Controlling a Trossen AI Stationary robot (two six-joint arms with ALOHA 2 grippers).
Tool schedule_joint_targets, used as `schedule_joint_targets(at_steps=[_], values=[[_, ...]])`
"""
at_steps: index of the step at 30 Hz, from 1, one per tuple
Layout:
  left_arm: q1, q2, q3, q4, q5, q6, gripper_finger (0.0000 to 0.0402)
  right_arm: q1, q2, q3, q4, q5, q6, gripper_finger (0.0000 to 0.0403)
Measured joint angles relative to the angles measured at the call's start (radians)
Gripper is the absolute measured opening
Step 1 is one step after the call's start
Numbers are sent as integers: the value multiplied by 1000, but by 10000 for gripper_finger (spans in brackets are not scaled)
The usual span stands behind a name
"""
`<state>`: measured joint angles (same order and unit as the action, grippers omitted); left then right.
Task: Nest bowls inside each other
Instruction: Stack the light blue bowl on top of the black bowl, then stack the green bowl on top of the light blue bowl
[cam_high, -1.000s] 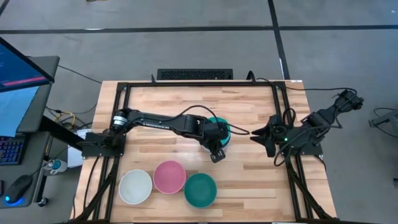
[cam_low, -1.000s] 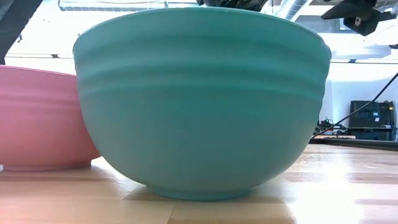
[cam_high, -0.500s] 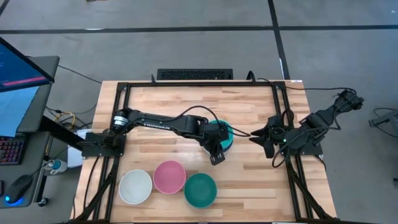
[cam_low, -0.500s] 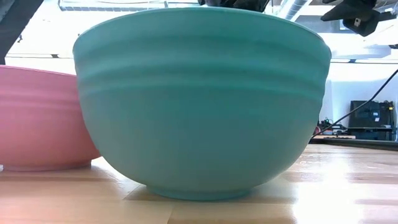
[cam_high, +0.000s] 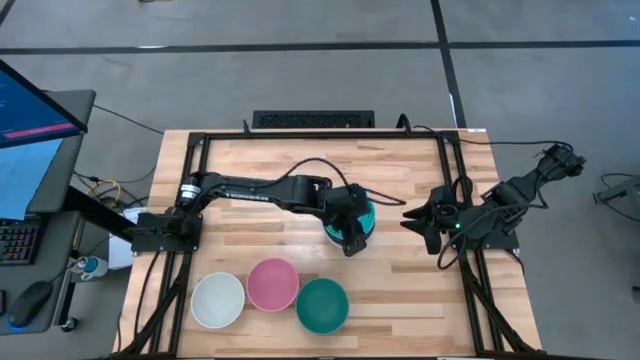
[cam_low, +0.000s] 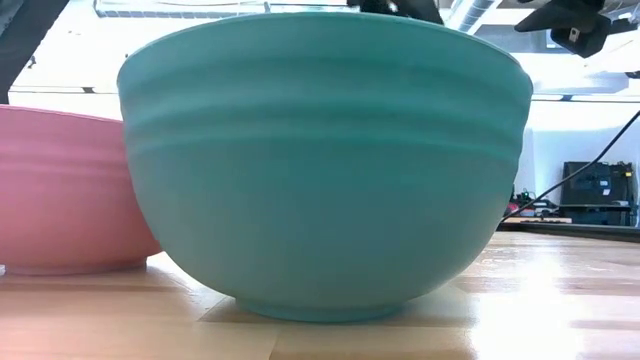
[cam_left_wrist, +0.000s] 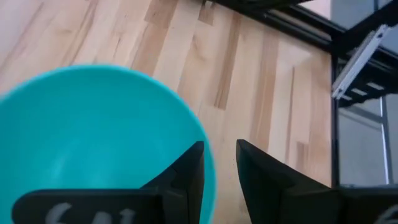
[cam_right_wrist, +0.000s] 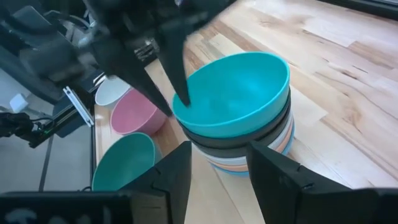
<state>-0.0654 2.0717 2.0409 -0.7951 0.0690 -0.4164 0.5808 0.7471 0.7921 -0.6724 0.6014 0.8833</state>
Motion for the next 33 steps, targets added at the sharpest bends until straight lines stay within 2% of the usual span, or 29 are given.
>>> schedule_joint_targets(at_steps=[8, 13, 17, 23, 30, 33], values=[[-39, -1, 160, -323, 2, 94, 84, 0, 0, 0, 0, -1, 0, 175], [-83, -10, 204, -477, -70, 127, 84, 0, 0, 0, 0, -1, 0, 175], [-125, -40, 251, -541, -121, 77, 84, 0, 0, 0, 0, -1, 0, 175], [-207, -110, 312, -658, -308, -22, 84, 0, 0, 0, 3, -2, 0, 175], [-298, -252, 306, -768, -501, -210, 84, 0, 0, 0, 1, -2, 0, 175], [-334, -282, 306, -778, -598, -194, 84, 0, 0, 0, 2, -2, 7, 175]])
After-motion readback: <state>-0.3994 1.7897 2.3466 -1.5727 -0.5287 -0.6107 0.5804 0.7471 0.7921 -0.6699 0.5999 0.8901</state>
